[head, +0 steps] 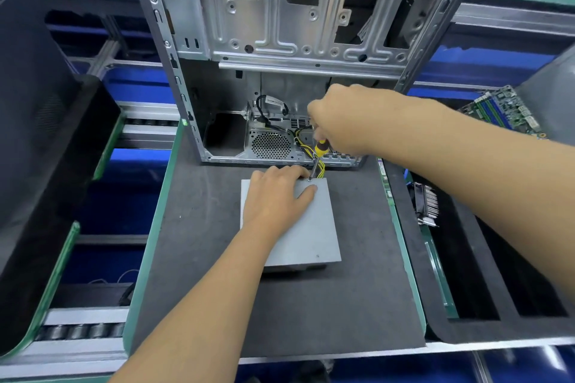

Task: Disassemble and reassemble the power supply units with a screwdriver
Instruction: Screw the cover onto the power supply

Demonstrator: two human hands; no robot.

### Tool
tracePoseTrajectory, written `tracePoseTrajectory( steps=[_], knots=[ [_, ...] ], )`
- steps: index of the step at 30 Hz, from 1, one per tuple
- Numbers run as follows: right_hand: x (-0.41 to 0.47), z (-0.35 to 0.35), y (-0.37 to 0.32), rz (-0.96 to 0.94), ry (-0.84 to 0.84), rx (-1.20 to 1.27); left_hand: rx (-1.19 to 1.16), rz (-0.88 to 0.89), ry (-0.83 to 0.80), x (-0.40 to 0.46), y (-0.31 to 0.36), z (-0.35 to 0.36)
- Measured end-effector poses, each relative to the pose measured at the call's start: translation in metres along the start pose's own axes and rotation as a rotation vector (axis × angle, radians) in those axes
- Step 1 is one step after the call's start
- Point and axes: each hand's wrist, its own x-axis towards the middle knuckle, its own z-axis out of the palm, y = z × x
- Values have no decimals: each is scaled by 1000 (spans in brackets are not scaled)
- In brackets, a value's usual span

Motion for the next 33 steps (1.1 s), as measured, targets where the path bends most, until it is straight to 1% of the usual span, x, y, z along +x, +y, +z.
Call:
tracePoseTrajectory(
  steps=[1,2,3,6,7,9,11,13,15,17,18,20,21,22,25,27,29,30,32,33],
  knots=[
    [1,-2,-2,10,17,-81,-1,-1,1,0,0,0],
    [1,-4,-4,25,17,-112,-1,-1,-1,0,-1,0],
    [1,-6,-4,47,-7,-90,-4,0,-4,0,-1,0],
    [2,-6,0,65,-160,147,-13,6,1,-1,-1,0],
    [3,-4,1,44,-174,183,-12,7,-3,0,-1,0],
    [3,-1,2,18,-109,193,-8,7,-3,0,-1,0],
    [1,0,0,65,-33,122,-10,8,4,0,-1,0],
    [0,0,0,157,-67,73,-7,9,-4,0,0,0],
    [1,1,-1,116,-129,160,2,12,-8,0,-1,0],
    [2,-1,-2,58,-89,266,6,12,-8,0,-1,0],
    [2,-2,-1,48,-44,250,3,11,-5,1,-1,1],
    [0,-5,-4,103,-7,118,-1,10,-1,1,-2,1],
    [-1,-6,-5,132,-24,52,0,10,1,1,-2,1],
    [-2,-5,-5,134,-59,41,0,10,1,1,-2,1],
    [-4,-3,-3,75,-155,233,-2,14,11,0,-2,2],
    [-3,0,-1,25,-121,231,-4,14,9,1,-2,2],
    [-3,4,-2,49,-47,136,-7,12,11,1,-2,3],
    [-4,4,-3,78,-41,98,-8,11,11,0,-2,3],
    [-6,5,-1,131,-91,129,-21,12,12,0,-2,2],
    [-7,5,1,119,-130,169,-26,14,21,0,-2,3]
  ],
)
